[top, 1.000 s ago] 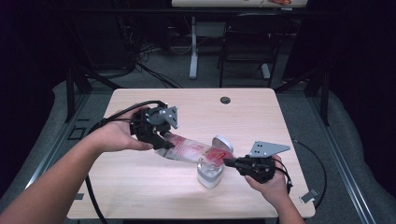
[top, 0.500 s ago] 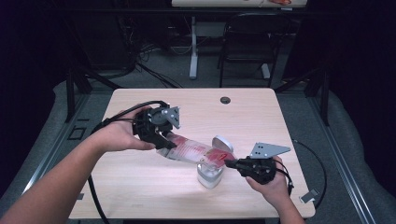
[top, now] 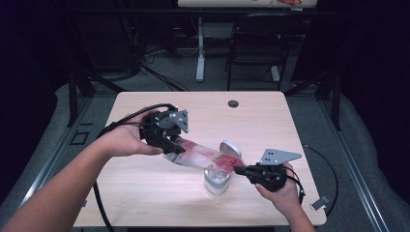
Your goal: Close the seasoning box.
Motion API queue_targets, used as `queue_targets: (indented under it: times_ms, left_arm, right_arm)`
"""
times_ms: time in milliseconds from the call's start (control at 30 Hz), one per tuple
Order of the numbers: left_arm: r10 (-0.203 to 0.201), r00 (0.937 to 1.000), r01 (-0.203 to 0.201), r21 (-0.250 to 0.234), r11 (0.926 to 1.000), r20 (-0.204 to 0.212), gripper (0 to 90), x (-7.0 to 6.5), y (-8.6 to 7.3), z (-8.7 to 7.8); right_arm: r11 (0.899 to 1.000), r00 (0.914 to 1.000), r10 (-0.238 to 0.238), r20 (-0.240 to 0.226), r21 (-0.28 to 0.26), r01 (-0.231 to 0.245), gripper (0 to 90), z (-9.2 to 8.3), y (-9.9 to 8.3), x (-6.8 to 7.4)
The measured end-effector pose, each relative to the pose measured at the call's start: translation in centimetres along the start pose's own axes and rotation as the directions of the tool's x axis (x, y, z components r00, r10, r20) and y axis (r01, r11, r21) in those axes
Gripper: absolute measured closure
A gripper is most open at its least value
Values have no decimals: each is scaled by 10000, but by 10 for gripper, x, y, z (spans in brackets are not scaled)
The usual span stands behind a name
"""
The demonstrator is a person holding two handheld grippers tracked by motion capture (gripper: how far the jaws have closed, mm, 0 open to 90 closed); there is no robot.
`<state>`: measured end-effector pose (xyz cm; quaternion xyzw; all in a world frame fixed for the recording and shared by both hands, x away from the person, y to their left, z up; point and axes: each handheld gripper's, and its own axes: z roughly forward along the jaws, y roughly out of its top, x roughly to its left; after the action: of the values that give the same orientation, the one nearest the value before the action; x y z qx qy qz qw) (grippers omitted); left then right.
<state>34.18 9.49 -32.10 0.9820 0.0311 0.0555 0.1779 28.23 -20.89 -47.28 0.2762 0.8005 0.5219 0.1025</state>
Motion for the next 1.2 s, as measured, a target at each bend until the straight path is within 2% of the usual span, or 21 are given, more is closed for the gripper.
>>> queue_targets:
  times_ms: [233,367,567,1200]
  left_arm:
    - [113,9999,-113,-29,9999,-65,726,-1,4,-2]
    - [-9,10000,9,-112,9999,-47,727,-2,4,-2]
    - [133,9999,-135,-132,9998,-81,728,-1,6,-3]
    - [37,10000,-38,-280,9996,-42,728,-1,6,-3]
  right_arm:
    - [10000,10000,66,13,28,-66,900,-1,-3,0]
    - [9999,10000,99,-2,17,-99,900,-1,-5,0]
    - [9999,9999,147,-11,25,-147,900,-1,-6,0]
    - [9999,9999,121,95,-41,-121,894,0,-8,0]
